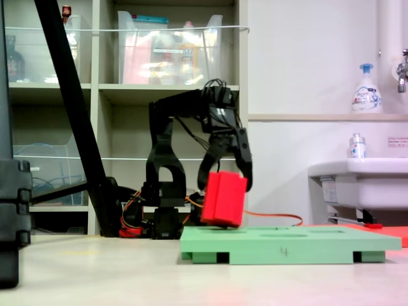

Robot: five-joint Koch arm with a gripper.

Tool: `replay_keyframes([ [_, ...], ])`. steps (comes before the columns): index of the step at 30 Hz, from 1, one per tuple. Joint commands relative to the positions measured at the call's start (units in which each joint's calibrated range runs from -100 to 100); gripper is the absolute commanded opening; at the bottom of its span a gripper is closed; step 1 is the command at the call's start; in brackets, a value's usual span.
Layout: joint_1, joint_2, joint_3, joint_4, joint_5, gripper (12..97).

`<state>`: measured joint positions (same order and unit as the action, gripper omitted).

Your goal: Put the cross columnar block into the corresponding hole

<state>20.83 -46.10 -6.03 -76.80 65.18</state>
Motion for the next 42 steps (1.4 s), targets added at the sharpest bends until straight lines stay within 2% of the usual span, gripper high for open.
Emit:
replay_keyframes([
  [1,1.5,0.6,3.4,4.7,1.8,36.0],
  [9,5.6,0.6,5.1,4.8,4.3,36.0],
  [21,7.3,15.7,14.4,10.6,5.7,36.4],
  [38,8.4,21.9,13.0,11.7,6.0,36.6],
  [40,8.4,24.9,12.8,11.7,6.0,37.6],
  [42,8.4,27.1,12.5,11.7,6.0,42.6],
])
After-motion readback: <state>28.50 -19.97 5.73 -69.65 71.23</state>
